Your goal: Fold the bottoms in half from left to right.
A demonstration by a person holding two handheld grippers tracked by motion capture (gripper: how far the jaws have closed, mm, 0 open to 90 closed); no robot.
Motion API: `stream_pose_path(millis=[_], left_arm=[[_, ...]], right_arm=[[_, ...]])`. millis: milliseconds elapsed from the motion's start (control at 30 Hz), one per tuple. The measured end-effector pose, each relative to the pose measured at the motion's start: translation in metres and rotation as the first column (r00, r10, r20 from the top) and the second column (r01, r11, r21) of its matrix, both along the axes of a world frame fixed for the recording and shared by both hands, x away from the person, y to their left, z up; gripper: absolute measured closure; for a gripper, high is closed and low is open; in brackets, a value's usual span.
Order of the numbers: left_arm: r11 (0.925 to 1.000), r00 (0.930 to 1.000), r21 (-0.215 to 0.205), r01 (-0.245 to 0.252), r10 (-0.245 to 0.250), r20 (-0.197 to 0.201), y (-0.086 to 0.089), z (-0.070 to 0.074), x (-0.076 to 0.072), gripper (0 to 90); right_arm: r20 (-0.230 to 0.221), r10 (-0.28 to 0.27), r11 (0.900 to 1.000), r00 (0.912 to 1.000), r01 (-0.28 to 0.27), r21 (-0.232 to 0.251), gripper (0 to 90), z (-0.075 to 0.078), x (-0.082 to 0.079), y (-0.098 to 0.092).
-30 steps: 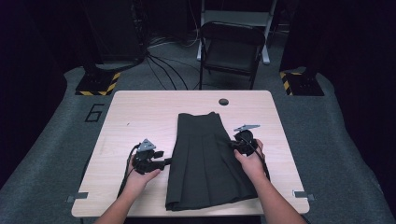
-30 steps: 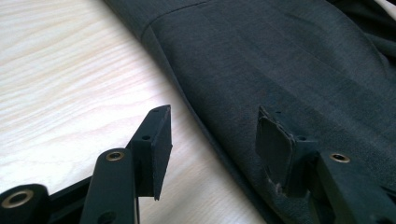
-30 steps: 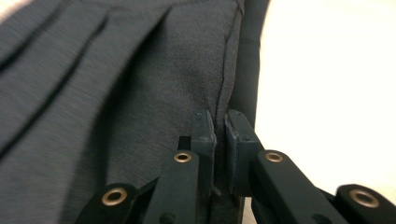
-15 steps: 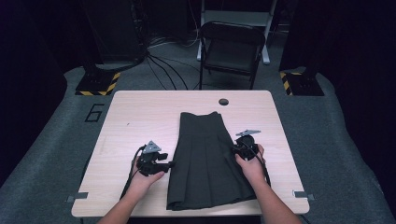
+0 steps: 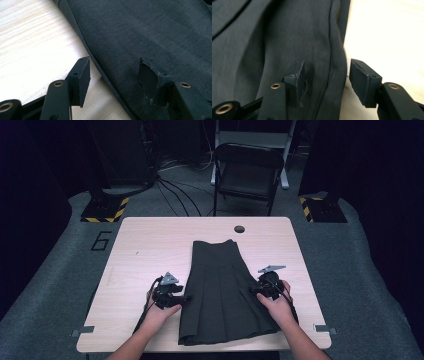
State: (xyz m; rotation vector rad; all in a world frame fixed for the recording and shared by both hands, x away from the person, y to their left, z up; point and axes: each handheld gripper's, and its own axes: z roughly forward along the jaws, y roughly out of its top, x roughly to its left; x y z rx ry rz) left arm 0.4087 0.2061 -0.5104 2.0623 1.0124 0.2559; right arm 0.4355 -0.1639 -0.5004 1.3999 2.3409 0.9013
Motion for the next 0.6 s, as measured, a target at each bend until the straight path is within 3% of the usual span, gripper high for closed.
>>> stream_pose_path(millis=[100, 200, 233, 467, 600], left_arm=[[0.9999, 0.9999, -0.012, -0.006, 0.006, -0.009, -0.002, -0.003, 0.001, 42.1], [0.9999, 1.0, -0.007, -0.008, 0.008, -0.004, -0.004, -0.005, 0.002, 41.8], [1.0, 1.0, 0.001, 0.005, -0.005, -0.009, -0.003, -0.005, 0.002, 41.8], [0.9999, 0.9999, -0.012, 0.009, -0.009, 0.009, -0.006, -0.008, 0.003, 46.5], [0.9998, 0.9998, -0.012, 0.015, -0.015, 0.013, -0.009, -0.011, 0.003, 51.4]], right_arm=[[-0.015, 0.0, 1.0, 0.9999, 0.0, 0.01, 43.5, -0.002, -0.007, -0.002], [-0.007, 0.007, 1.0, 0.9999, -0.007, 0.008, 41.5, -0.004, -0.01, -0.003], [-0.024, 0.001, 1.0, 0.9997, -0.001, 0.014, 41.1, -0.004, -0.012, -0.003], [0.02, 0.021, 1.0, 0.9996, -0.021, -0.004, 38.3, -0.01, -0.016, -0.001], [0.016, 0.024, 1.0, 0.9996, -0.024, 0.004, 43.1, -0.01, -0.018, 0.001]])
